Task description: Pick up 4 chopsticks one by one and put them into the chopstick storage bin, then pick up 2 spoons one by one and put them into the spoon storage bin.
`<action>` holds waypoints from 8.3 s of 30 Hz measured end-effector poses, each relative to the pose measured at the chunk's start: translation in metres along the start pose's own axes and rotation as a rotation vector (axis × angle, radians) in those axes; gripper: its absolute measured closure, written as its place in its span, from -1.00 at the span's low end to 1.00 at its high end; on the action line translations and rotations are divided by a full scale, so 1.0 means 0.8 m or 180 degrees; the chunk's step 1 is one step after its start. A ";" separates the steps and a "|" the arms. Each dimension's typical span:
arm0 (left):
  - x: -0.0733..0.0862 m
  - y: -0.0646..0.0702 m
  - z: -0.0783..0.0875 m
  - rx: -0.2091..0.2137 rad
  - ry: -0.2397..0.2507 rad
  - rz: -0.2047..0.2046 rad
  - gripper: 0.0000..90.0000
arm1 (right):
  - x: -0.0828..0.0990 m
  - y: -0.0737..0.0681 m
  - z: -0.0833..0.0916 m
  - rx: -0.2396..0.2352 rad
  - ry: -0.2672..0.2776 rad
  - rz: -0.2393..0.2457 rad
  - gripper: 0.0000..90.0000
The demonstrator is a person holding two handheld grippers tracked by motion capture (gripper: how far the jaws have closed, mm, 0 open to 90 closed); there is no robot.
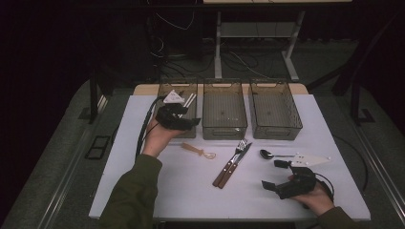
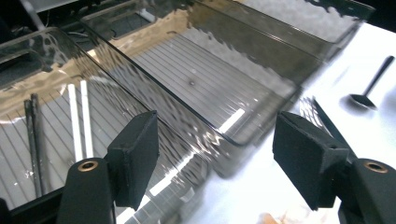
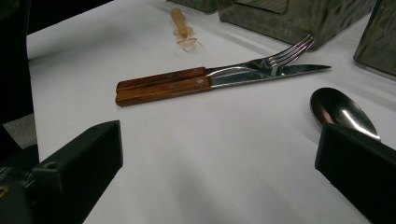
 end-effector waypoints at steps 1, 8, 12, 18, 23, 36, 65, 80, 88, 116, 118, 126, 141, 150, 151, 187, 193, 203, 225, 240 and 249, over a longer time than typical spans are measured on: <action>0.003 0.004 0.003 0.0015 0.0001 -0.0006 -0.33 | 0.000 0.000 0.000 0.0003 0.0001 0.0001 -0.98; 0.027 0.033 0.011 0.0126 -0.0012 -0.0035 -0.24 | 0.001 0.000 0.000 0.0012 -0.0007 0.0007 -0.98; 0.042 0.040 0.007 0.0194 -0.0012 0.0038 0.02 | 0.001 0.001 0.000 0.0021 -0.0008 -0.0009 -0.98; 0.059 0.045 -0.003 0.0216 -0.0138 -0.0007 0.59 | 0.001 0.002 0.001 0.0022 -0.0003 -0.0005 -0.98; 0.068 0.043 -0.018 0.0218 -0.0278 -0.0013 0.99 | 0.001 0.002 0.002 0.0027 0.0004 -0.0003 -0.98; 0.092 0.022 -0.055 0.0075 -0.0668 -0.0091 0.99 | 0.001 0.002 0.001 0.0020 -0.0012 -0.0008 -0.98; 0.091 0.029 -0.062 0.0154 -0.0667 -0.0084 0.99 | 0.002 0.003 0.001 0.0039 -0.0013 0.0003 -0.98; 0.094 0.048 -0.070 0.0339 -0.0927 -0.0123 0.99 | 0.001 0.003 0.002 0.0038 -0.0009 0.0025 -0.98; 0.098 0.057 -0.067 0.0362 -0.1010 -0.0115 0.99 | 0.001 0.002 0.003 0.0036 -0.0016 0.0015 -0.98; 0.098 0.068 -0.053 0.0450 -0.0911 -0.0292 0.98 | 0.001 0.003 0.003 0.0037 -0.0012 0.0022 -0.98; 0.096 0.068 -0.048 0.0466 -0.0864 -0.0257 0.95 | 0.001 0.003 0.003 0.0035 -0.0010 0.0021 -0.98; 0.098 0.079 -0.024 0.0589 -0.0822 -0.0351 0.65 | 0.001 0.004 0.004 0.0040 0.0003 0.0017 -0.98; 0.115 0.102 -0.013 0.0651 -0.0961 -0.0562 0.97 | 0.001 0.004 0.004 0.0040 0.0008 0.0019 -0.98; 0.118 0.105 -0.039 0.0610 -0.0976 -0.0534 0.98 | 0.000 0.003 0.004 0.0044 0.0014 0.0007 -0.98; 0.116 0.103 -0.042 0.0596 -0.0967 -0.0534 0.98 | 0.000 0.004 0.004 0.0044 0.0014 0.0016 -0.98; 0.087 0.032 -0.042 0.0279 -0.0565 -0.0385 0.28 | 0.001 0.004 0.003 0.0036 -0.0005 0.0007 -0.98; 0.106 0.025 -0.060 0.0287 -0.0758 -0.0458 0.21 | 0.001 0.004 0.003 0.0045 -0.0011 0.0003 -0.98; 0.109 0.026 -0.057 0.0406 -0.0756 -0.0627 0.50 | 0.002 0.003 0.003 0.0038 -0.0009 0.0006 -0.98; 0.106 0.032 -0.051 0.0501 -0.0720 -0.0559 0.65 | 0.002 0.003 0.003 0.0041 -0.0016 0.0003 -0.98; 0.088 0.057 -0.037 0.0654 -0.0596 -0.0557 0.65 | 0.002 0.003 0.004 0.0040 -0.0014 0.0008 -0.98; 0.063 0.075 -0.021 0.0658 -0.0357 -0.0447 0.65 | 0.002 0.003 0.004 0.0042 -0.0015 0.0011 -0.98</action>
Point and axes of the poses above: each handheld gripper's, and its own axes: z roughly backward along the jaws, x roughly out of its underside, y roughly to its right, the point moved 5 cm from there along -z, roughly forward along the jaws, and after that the axes turned 1 degree about -y, right-handed, at the moved point
